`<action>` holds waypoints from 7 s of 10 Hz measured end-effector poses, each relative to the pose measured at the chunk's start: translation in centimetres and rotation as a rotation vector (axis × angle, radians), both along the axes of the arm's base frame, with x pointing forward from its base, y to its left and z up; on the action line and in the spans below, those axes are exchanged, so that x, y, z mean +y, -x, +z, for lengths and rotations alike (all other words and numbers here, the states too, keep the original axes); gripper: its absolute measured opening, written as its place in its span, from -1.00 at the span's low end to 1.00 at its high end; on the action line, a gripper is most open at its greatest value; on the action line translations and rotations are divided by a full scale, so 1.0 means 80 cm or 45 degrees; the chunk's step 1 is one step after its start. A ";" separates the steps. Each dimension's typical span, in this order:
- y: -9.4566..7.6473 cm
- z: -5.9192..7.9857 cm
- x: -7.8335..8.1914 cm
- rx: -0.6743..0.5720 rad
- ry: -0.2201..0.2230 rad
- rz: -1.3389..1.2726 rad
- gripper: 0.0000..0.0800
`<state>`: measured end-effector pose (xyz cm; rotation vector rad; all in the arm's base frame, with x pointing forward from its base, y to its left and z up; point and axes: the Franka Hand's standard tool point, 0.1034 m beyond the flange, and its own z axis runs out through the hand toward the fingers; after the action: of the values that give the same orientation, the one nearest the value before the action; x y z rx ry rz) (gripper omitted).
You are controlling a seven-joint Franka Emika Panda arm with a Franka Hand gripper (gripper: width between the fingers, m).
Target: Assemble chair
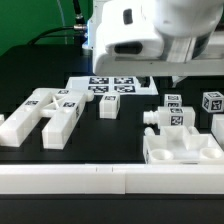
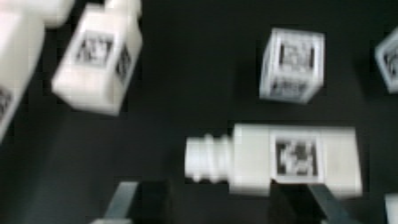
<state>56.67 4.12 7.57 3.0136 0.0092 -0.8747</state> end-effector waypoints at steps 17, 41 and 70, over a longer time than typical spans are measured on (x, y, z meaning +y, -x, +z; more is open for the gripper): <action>-0.004 -0.029 0.051 0.038 -0.319 0.797 0.62; 0.044 -0.052 0.104 0.383 -0.435 1.826 0.62; 0.065 -0.036 0.093 0.377 -0.083 1.690 0.62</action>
Offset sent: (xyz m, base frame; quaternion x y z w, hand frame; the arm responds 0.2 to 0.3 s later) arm 0.0007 0.0065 -0.0131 -0.0602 0.0257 -0.1212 0.9905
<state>51.44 11.54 4.72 2.0371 1.7309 -1.0005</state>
